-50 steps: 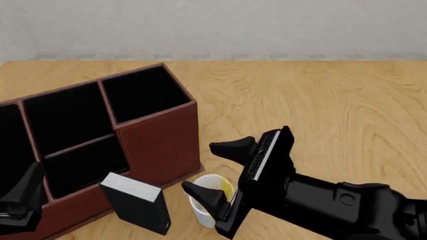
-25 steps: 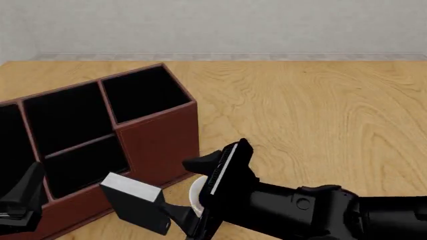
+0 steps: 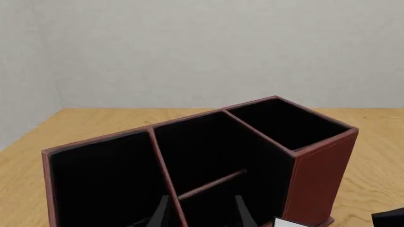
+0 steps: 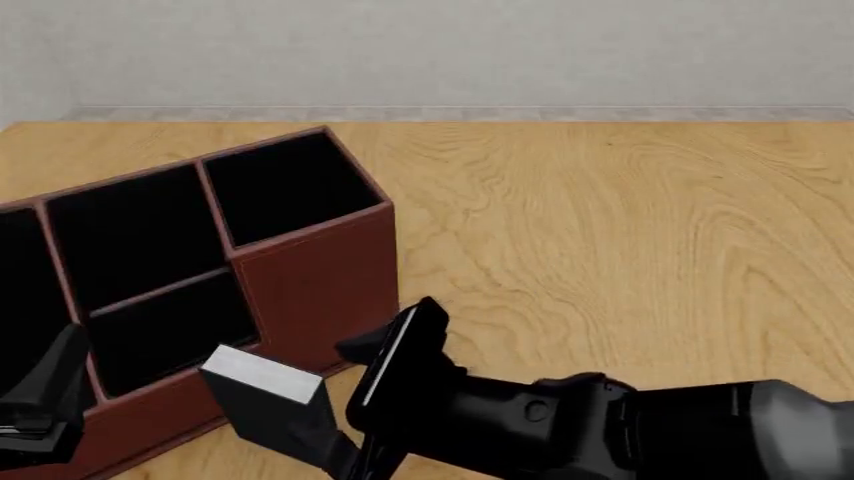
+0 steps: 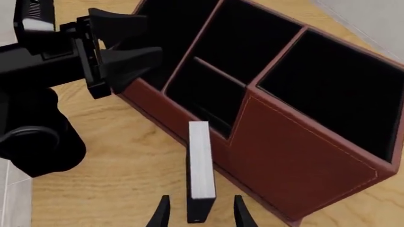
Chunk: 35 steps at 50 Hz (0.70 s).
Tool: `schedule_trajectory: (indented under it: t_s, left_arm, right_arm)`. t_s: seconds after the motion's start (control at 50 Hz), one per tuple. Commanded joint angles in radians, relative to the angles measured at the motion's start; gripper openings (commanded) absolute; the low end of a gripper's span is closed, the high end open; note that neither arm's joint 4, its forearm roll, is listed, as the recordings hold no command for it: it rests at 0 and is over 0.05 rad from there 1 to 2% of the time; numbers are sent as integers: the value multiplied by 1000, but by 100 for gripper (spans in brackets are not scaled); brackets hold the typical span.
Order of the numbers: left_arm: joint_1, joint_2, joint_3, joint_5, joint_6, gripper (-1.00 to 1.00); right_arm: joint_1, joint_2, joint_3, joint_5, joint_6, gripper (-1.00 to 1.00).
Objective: Pick up the book and place it in the right compartment of the caddy.
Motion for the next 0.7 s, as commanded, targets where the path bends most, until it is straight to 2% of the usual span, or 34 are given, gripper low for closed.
schedule_trajectory:
  t_s: [0.02,0.38,0.7]
  left_arm:
    - [0,0,0,0,0,100]
    - [0,0,0,0,0,100]
    - [0,0,0,0,0,100]
  right_arm:
    - [2,66,-24,-15,-6,100]
    - [-6,120,-65,0,-22,100]
    - [-7,178,-85,-11,5,100]
